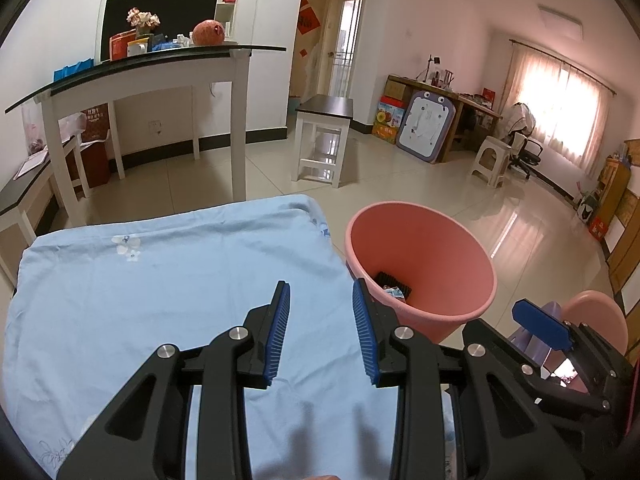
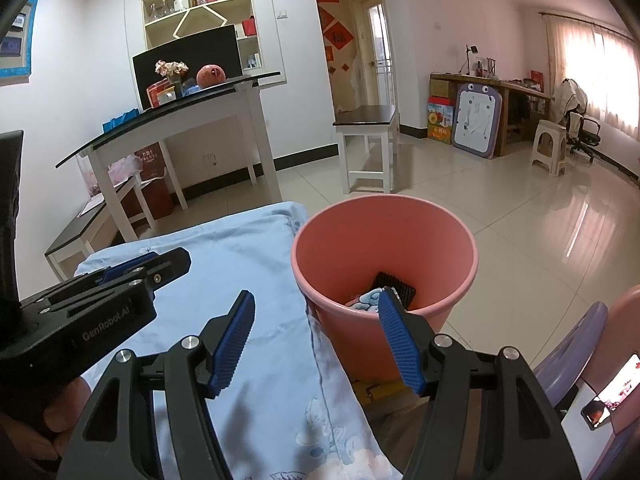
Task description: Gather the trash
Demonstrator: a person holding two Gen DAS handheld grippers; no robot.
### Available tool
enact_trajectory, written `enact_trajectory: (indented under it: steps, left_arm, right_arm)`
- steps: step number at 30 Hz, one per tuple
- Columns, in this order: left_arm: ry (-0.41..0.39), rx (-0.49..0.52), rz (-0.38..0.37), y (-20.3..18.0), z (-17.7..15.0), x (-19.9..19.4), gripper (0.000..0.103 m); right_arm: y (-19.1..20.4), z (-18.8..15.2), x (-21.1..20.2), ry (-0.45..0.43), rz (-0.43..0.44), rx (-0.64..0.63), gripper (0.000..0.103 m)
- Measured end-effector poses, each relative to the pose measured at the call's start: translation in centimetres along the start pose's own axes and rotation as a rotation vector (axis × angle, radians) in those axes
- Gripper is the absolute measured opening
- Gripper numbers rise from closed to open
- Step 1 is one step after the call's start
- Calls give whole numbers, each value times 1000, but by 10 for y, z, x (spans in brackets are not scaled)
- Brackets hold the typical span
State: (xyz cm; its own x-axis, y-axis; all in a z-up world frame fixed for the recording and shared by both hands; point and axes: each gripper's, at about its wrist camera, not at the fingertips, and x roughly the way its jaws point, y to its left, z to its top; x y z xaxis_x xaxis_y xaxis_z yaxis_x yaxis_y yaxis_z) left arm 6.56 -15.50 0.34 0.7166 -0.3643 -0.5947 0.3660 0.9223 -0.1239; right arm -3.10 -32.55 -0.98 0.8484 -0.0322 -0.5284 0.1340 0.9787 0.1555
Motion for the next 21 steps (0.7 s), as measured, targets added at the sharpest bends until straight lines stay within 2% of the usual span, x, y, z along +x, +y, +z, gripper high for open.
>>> enact_trajectory:
  steps: [11,21]
  left_arm:
    - [15,2,-1,1,-2,7,33]
    - [16,3,-3,-1,-2,7,33]
  right_arm:
    - [1,-12,0,16,1,1,63]
    - [-1,-7,4,22,2,2,63]
